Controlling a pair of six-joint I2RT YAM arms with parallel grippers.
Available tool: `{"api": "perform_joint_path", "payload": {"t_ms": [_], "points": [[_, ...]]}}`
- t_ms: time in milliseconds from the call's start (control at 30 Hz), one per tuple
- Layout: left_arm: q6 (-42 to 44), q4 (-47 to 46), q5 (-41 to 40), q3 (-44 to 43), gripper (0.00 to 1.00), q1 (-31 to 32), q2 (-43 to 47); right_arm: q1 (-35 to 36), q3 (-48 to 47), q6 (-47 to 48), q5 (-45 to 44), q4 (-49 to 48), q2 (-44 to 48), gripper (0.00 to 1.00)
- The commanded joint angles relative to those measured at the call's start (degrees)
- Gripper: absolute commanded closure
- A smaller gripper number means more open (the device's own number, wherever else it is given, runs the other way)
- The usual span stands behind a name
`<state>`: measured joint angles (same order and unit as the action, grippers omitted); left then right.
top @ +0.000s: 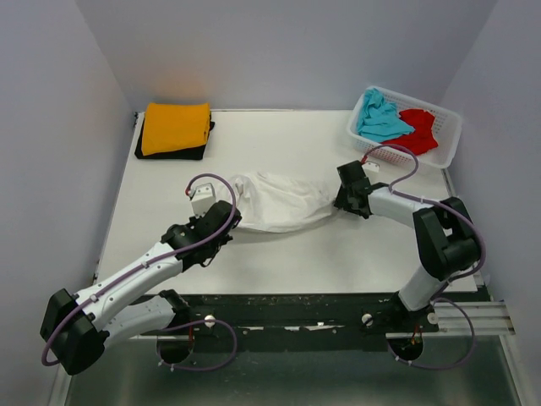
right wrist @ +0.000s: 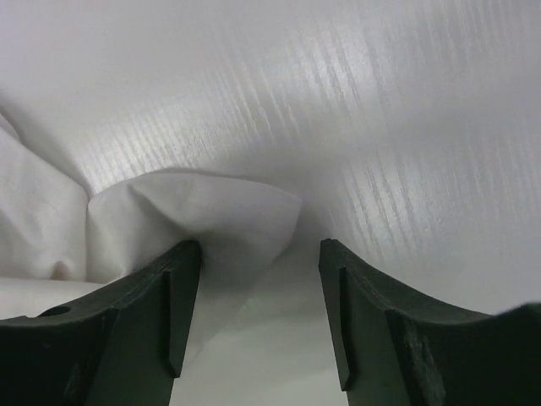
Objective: Fold and stack the t-shirts
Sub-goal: Flatten out the tshirt
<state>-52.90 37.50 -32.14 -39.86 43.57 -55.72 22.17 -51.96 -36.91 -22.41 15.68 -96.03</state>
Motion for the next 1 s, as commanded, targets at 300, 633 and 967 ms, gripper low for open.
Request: {"api": "perform_joint_path", "payload": {"t_ms": [300, 633, 967], "points": [[0.15, 0.42, -2.63, -0.2, 1.0, -0.98, 0.09, -0.81, -1.46, 0.17, 4.64, -2.69, -3.86, 0.99], [9.63, 0.86, -10.25, -14.98, 1.0, -1.54, 10.58, -0.85, -10.01, 4.4, 6.58, 11.29, 24.56, 0.99], [31.47, -10.51, 1.67, -34.72, 1.0, -1.55, 21.76, -0.82, -31.89, 7.51, 13.76, 17.4, 36.77, 0.99]]}}
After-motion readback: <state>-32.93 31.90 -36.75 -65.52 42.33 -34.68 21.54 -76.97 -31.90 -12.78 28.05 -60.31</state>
